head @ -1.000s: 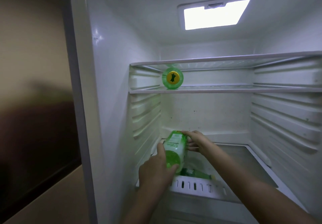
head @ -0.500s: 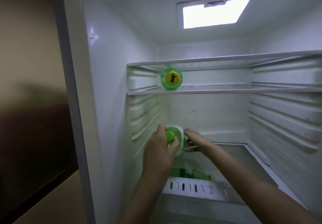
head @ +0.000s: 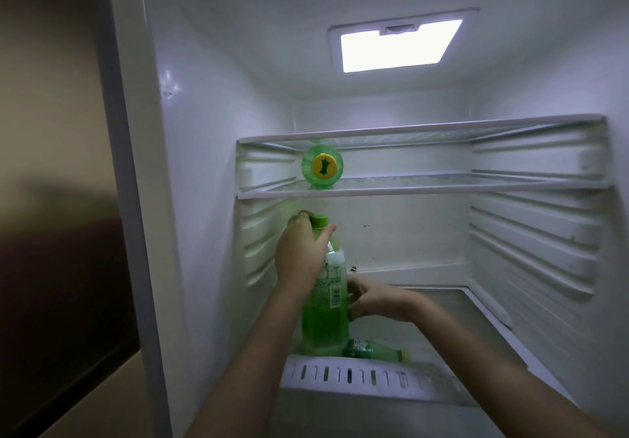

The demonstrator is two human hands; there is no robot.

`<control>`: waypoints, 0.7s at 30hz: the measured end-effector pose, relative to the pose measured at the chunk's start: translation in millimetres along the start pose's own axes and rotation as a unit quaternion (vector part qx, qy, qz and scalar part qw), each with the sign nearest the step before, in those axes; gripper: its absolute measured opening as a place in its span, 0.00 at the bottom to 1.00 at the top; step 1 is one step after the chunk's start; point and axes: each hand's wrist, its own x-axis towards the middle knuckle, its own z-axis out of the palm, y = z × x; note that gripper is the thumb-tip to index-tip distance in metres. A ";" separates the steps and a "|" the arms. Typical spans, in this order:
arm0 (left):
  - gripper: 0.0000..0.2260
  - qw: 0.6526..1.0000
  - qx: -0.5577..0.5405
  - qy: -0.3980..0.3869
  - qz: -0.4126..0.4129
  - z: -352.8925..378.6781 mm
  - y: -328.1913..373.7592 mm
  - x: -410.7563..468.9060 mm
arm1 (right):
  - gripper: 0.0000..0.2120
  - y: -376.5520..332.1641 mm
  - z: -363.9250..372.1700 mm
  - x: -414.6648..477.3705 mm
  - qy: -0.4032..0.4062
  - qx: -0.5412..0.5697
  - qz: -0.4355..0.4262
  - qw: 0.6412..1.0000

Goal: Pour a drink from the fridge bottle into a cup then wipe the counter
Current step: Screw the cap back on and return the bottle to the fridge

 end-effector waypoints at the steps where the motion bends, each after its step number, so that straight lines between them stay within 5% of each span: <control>1: 0.15 1.000 -0.005 -0.004 0.003 0.6 0.6 2.8 | 0.29 0.0 -1.0 -1.2 -0.004 0.004 -0.001 1.000; 5: 0.14 0.999 -0.012 -0.040 -0.002 -5.0 -0.7 12.3 | 0.35 7.4 2.1 -8.0 -0.029 0.031 0.017 0.999; 10: 0.15 0.998 -0.029 -0.051 -0.008 -9.0 -10.3 15.5 | 0.38 12.9 23.3 -0.2 0.122 -0.044 -0.007 0.992; 18: 0.21 0.983 0.172 0.029 0.054 -4.4 -12.0 -26.3 | 0.35 17.6 30.4 3.2 0.170 -0.016 -0.021 0.985; 21: 0.24 0.984 0.166 0.011 0.069 -1.1 -15.7 -42.5 | 0.42 19.5 36.8 1.5 0.193 -0.007 -0.024 0.981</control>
